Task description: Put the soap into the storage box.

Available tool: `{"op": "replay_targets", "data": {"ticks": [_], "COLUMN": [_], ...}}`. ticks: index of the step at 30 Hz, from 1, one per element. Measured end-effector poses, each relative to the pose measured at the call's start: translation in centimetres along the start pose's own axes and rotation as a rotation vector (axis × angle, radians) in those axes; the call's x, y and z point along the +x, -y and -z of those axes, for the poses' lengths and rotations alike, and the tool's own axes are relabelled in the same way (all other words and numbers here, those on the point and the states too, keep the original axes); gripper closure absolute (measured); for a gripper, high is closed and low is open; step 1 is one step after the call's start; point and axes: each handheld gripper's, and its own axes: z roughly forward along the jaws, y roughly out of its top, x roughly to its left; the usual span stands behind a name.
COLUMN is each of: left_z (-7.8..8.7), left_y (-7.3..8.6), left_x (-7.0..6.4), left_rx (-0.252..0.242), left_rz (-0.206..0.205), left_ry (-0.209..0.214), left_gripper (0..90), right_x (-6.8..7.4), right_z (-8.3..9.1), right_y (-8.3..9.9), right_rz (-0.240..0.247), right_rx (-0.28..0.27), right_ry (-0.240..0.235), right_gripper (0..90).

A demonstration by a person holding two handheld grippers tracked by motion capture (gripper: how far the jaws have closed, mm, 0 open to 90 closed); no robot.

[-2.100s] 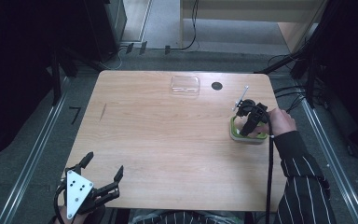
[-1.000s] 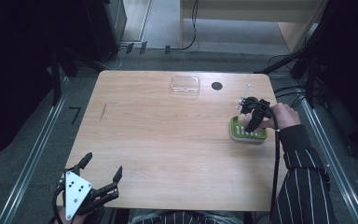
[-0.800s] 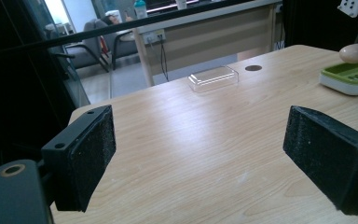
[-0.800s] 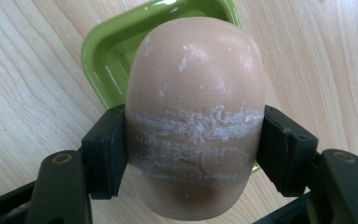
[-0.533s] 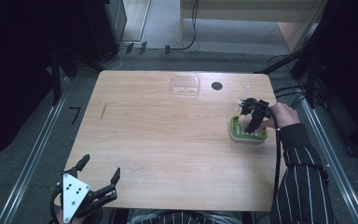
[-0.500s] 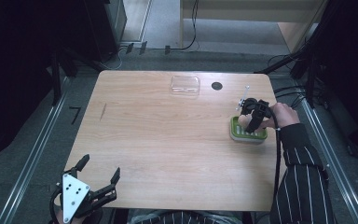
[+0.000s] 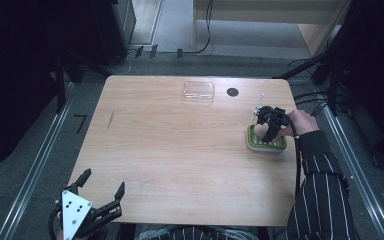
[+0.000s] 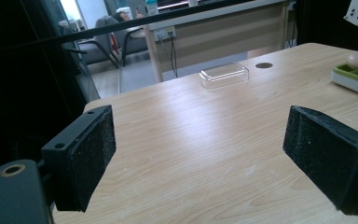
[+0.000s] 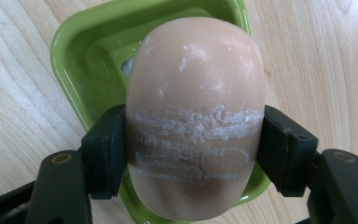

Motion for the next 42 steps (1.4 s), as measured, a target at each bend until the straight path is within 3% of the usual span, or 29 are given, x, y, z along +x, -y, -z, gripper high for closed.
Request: {"op": "replay_targets", "data": {"ticks": [28, 42], "left_z": [0.0, 0.1], "left_y": [0.0, 0.0], "left_x": [0.0, 0.0], "left_rx": [0.0, -0.001], "left_rz": [0.002, 0.001], "left_ry": [-0.004, -0.003], "left_gripper": [9.6, 9.6], "right_x": [-0.1, 0.0], "right_z": [-1.3, -1.3], "right_y": [-0.2, -0.2], "right_rz": [0.023, 0.028], "right_rx": [0.056, 0.056], "right_ry": [-0.012, -0.002], "right_gripper": [32.7, 32.3]}}
